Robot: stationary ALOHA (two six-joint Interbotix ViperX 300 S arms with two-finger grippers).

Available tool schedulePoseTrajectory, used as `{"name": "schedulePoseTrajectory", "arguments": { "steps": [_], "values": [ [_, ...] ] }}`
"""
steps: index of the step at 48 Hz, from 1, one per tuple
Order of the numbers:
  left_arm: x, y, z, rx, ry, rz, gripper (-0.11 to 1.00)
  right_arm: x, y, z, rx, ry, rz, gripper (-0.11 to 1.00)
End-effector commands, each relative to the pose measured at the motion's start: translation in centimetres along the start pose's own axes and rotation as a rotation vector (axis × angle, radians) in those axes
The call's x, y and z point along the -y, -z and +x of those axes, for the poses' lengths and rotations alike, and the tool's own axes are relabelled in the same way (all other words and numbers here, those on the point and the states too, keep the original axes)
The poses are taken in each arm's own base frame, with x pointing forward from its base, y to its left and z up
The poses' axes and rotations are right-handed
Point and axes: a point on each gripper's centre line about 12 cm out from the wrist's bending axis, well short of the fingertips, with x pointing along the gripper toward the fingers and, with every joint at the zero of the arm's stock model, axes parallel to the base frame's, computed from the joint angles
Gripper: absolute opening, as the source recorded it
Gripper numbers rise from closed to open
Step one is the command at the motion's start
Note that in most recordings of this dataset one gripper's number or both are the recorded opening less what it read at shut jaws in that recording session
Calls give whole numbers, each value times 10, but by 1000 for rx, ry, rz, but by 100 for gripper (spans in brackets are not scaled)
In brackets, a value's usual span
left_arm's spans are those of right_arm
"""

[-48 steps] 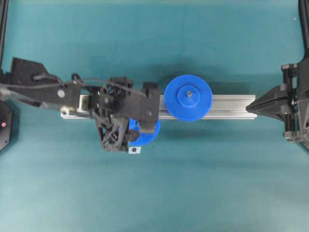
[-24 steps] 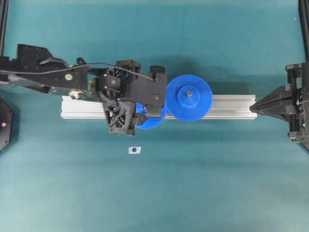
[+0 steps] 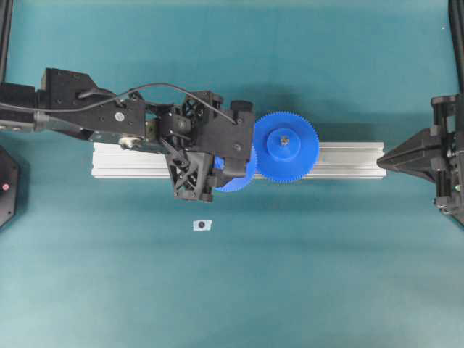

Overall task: Find the location of the shaft and insert the small gear.
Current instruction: 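Lift the gear and carry it over the empty left shaft on the rail, then align the gear's bore with the shaft, adjusting position beside the large gear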

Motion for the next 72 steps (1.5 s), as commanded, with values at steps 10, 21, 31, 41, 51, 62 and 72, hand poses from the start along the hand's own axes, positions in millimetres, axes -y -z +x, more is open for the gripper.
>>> {"name": "schedulePoseTrajectory", "arguments": {
  "steps": [10,21,31,41,51,62,72],
  "values": [
    [-11,0,-26,-8,-20,-10,65,2,-4,-1,17,11,19,6],
    [-12,-3,-24,6,-22,-10,65,4,-1,0,10,18,23,6],
    [-12,-5,-13,-8,-19,-8,65,4,-1,-1,13,18,23,6],
    [-13,-6,-14,-8,-19,-11,65,4,-2,-2,21,17,22,6],
    [-12,-3,-16,-38,-13,-16,65,4,-2,-3,21,17,22,6],
    [-10,5,-18,-80,-4,-18,65,4,-2,-2,21,17,22,6],
    [-7,5,-23,-91,2,-11,65,4,-1,-2,19,17,22,6]
  ]
}}
